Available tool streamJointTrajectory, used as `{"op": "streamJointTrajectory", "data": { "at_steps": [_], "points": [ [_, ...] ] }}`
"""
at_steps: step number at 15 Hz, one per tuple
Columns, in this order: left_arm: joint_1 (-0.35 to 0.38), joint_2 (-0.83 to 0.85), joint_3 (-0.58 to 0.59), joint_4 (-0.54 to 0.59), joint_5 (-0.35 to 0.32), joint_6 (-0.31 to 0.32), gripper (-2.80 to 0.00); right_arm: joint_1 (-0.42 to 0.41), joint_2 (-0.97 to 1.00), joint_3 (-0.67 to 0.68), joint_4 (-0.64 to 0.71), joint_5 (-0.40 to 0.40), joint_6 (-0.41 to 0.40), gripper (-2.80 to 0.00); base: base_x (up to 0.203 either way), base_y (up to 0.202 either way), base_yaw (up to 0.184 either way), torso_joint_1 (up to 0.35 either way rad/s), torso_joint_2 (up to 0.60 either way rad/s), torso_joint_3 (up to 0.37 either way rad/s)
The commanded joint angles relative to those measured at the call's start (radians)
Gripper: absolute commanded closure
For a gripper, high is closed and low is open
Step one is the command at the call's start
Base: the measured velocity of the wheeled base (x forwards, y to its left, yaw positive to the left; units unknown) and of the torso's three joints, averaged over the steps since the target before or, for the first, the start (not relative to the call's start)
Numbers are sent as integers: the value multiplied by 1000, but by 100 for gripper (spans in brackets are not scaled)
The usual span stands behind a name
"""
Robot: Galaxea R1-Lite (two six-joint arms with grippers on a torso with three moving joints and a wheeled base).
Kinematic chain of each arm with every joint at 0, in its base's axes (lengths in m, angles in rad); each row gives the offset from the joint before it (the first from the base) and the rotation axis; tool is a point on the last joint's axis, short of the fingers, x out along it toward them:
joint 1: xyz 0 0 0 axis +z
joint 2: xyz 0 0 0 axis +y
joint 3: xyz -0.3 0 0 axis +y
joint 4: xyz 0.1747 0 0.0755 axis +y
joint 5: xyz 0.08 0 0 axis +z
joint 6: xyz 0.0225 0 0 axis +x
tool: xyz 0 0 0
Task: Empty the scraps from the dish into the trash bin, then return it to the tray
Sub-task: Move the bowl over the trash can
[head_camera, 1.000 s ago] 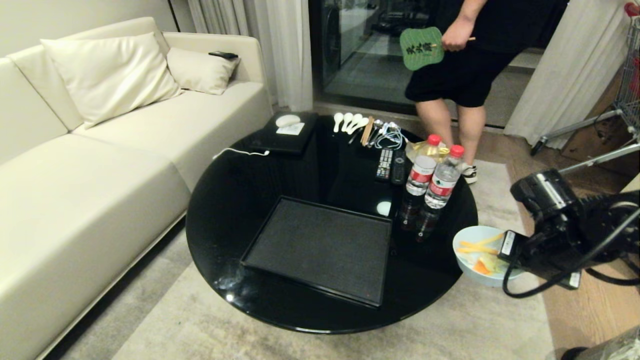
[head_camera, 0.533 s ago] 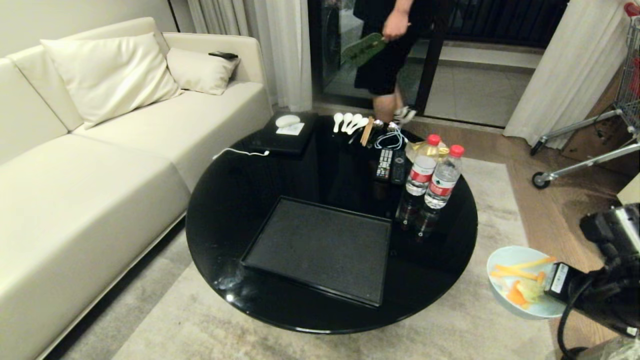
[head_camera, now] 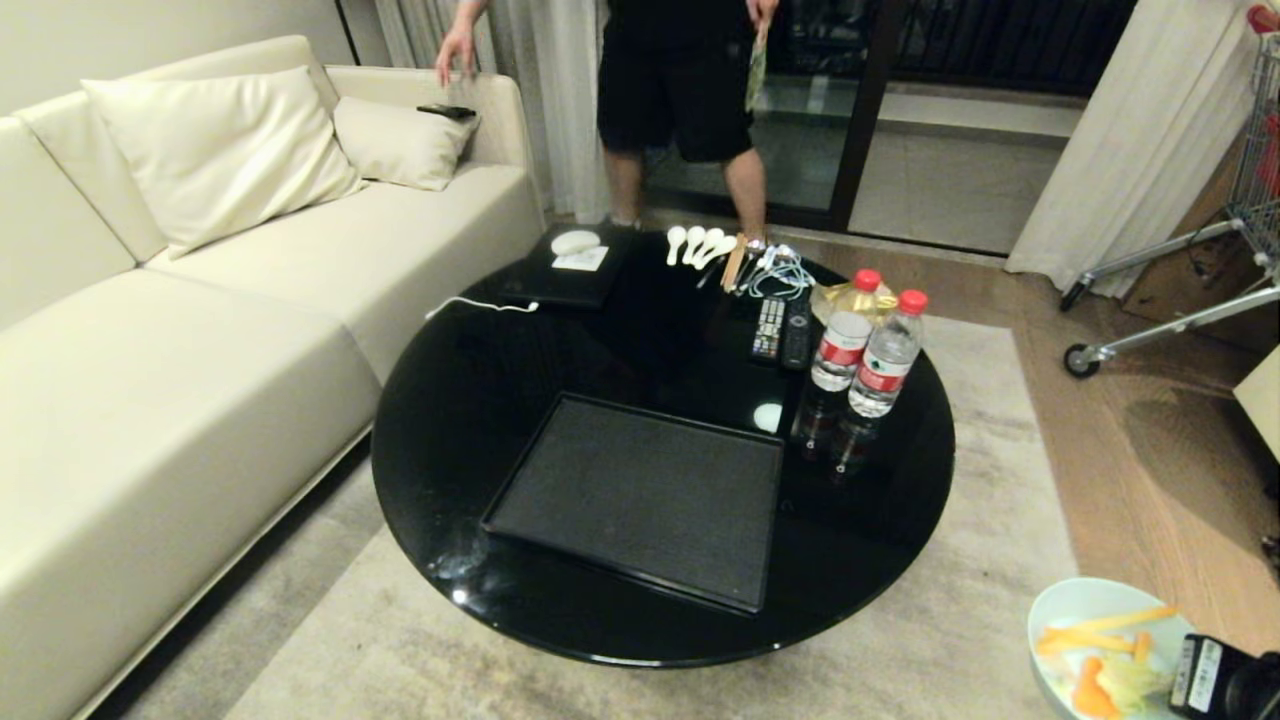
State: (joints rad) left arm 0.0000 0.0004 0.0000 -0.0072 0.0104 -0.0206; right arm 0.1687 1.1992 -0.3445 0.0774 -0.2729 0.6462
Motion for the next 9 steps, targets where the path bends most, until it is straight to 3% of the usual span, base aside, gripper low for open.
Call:
{"op": "streamJointTrajectory", "data": {
  "at_steps": [1, 9],
  "points": [
    [0, 0, 0, 0, 0, -1, 0, 0, -51, 23, 7, 9, 4, 0, 0, 0, 0, 0, 0, 0],
    [0, 0, 0, 0, 0, -1, 0, 0, -107, 54, 16, 15, 6, 0, 0, 0, 0, 0, 0, 0]
  ]
}}
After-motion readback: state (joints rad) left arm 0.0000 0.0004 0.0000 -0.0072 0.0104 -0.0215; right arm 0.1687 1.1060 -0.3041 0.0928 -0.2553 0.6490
